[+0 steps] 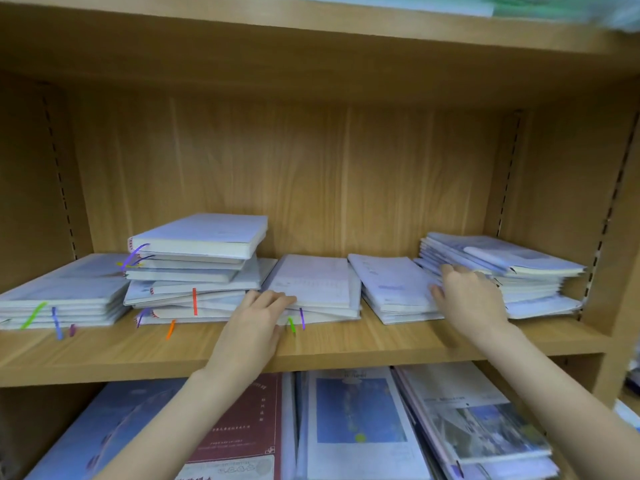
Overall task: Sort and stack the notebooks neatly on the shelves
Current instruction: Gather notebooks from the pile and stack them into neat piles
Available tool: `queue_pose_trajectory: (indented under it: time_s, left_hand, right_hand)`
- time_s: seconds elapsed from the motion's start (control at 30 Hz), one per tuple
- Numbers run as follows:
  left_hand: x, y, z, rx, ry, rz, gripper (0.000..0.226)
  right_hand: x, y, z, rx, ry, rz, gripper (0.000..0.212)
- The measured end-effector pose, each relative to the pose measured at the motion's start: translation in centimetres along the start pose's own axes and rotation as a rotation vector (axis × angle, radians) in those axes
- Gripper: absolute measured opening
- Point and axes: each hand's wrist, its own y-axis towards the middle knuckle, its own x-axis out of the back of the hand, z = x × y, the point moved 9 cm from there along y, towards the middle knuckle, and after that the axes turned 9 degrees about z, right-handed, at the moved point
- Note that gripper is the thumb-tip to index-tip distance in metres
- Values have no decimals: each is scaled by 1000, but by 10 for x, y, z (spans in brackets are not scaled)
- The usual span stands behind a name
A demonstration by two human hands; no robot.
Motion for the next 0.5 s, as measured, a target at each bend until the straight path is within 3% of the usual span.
queue_pose_trajectory:
  time_s: [0.07, 0.17, 0.33, 0.5]
  left_hand:
    - [1, -1, 0, 0, -33, -47, 61]
    - [-3, -5, 2, 4, -67, -60, 57]
    - [-5, -7, 8, 12, -138, 1, 48]
    - [3, -20, 15, 47, -317, -37, 57]
  right_hand:
    - [-1, -10, 24, 183, 111, 16, 35]
    - [-23, -28, 57, 387, 357, 228, 44]
    - [-32, -15, 54, 321, 233, 252, 34]
    - [-22, -10, 71, 360, 347, 264, 39]
